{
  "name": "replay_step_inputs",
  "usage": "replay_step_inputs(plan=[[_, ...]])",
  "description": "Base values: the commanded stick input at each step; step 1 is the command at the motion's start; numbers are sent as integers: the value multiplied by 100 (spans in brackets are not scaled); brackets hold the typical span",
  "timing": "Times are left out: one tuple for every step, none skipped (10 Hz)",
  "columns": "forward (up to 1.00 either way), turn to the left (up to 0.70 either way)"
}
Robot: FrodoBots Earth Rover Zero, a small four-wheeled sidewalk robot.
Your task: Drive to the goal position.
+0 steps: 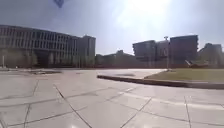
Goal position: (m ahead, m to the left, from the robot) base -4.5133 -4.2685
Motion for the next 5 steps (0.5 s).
replay_step_inputs(plan=[[70,1],[70,1],[70,1],[70,1],[70,1]])
